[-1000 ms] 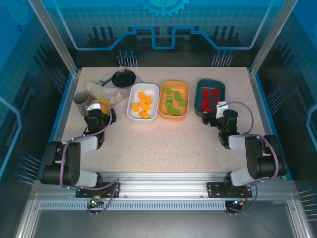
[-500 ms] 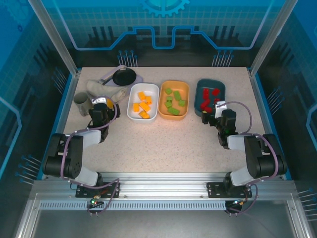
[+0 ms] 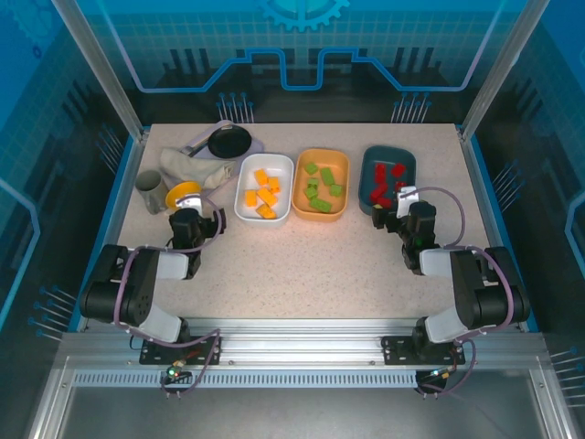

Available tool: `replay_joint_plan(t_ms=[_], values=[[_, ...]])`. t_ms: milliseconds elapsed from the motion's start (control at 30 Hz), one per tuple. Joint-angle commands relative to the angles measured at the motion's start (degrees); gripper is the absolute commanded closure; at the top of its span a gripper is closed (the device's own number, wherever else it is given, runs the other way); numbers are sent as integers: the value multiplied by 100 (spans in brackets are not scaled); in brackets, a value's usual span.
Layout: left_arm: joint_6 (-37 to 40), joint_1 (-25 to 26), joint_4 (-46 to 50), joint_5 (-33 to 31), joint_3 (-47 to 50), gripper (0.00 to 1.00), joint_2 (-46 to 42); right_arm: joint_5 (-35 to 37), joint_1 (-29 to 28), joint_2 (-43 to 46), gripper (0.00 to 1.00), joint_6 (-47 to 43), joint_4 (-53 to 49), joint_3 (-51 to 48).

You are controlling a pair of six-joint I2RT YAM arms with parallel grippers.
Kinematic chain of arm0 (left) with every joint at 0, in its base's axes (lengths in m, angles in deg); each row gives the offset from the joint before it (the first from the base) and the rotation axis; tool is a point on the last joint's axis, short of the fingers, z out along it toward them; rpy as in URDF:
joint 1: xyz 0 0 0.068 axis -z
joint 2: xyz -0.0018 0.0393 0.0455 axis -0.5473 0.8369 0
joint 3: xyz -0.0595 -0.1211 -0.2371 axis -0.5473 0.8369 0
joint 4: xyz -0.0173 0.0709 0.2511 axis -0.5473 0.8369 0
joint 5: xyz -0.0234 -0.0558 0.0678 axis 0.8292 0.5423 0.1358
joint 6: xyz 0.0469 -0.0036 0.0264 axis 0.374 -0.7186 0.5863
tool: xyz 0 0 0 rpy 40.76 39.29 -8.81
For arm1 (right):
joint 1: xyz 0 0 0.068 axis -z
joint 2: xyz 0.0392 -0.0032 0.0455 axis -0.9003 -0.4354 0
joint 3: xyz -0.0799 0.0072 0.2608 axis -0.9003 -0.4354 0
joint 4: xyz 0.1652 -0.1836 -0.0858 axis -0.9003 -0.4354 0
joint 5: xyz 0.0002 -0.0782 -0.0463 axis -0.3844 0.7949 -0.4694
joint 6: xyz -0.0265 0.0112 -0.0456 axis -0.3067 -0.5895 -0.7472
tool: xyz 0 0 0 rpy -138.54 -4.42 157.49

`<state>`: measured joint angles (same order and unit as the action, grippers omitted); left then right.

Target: Sort the legos into containers by color

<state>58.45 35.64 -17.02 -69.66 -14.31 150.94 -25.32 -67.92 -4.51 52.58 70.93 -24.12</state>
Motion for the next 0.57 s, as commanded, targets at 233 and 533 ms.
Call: replay_joint_plan(t_ms=[233, 533], values=[[-20, -114, -264, 294, -163, 1, -22, 58, -57, -62, 0, -90, 191, 84], [-20, -114, -271, 294, -158, 1, -19, -40, -40, -66, 0, -108, 161, 96]])
